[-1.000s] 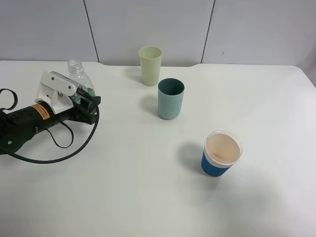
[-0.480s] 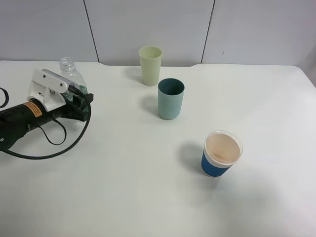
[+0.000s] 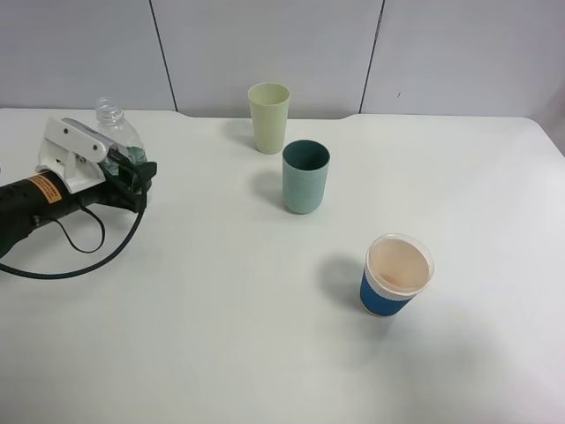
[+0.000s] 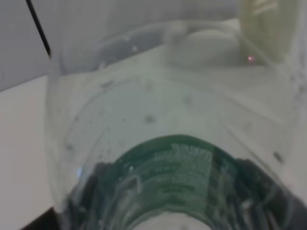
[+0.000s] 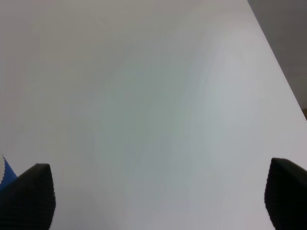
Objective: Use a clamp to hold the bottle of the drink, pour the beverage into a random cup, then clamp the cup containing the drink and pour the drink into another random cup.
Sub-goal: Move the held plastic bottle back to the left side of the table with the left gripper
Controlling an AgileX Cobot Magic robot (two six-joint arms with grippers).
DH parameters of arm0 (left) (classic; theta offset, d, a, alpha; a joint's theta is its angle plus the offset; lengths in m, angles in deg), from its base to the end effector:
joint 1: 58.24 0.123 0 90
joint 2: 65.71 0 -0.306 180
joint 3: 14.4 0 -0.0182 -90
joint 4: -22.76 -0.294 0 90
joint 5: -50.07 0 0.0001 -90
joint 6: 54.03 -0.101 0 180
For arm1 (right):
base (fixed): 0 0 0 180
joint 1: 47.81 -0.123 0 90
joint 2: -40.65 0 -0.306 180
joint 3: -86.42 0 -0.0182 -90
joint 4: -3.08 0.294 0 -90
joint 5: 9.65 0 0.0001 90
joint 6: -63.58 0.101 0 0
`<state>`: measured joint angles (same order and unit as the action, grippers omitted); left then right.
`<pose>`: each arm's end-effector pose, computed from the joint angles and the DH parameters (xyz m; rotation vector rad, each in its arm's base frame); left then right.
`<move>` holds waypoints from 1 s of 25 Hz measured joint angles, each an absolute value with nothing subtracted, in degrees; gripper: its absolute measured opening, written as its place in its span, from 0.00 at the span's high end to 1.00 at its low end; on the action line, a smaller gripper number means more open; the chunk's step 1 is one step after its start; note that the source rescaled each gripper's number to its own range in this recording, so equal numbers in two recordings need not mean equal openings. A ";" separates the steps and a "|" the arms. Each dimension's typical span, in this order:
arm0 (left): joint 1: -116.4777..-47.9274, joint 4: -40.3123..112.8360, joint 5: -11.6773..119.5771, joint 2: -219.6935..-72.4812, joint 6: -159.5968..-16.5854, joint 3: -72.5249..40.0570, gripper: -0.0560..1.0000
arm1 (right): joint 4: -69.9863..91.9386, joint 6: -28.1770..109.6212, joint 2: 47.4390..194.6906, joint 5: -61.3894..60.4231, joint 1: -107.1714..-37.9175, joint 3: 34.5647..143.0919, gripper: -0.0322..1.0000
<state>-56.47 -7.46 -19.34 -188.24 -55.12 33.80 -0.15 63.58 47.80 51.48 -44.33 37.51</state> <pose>0.3175 -0.0378 0.0718 0.5095 1.7234 -0.2656 0.0195 -0.0062 0.2942 0.0651 2.0447 -0.1054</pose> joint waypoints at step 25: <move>-56.20 -8.14 -20.13 -192.32 -48.90 33.62 0.05 | -0.15 63.58 47.80 51.48 -44.33 37.51 0.20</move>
<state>-56.20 -8.14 -20.13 -192.32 -48.90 33.62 -0.15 63.58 47.80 51.48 -44.33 37.51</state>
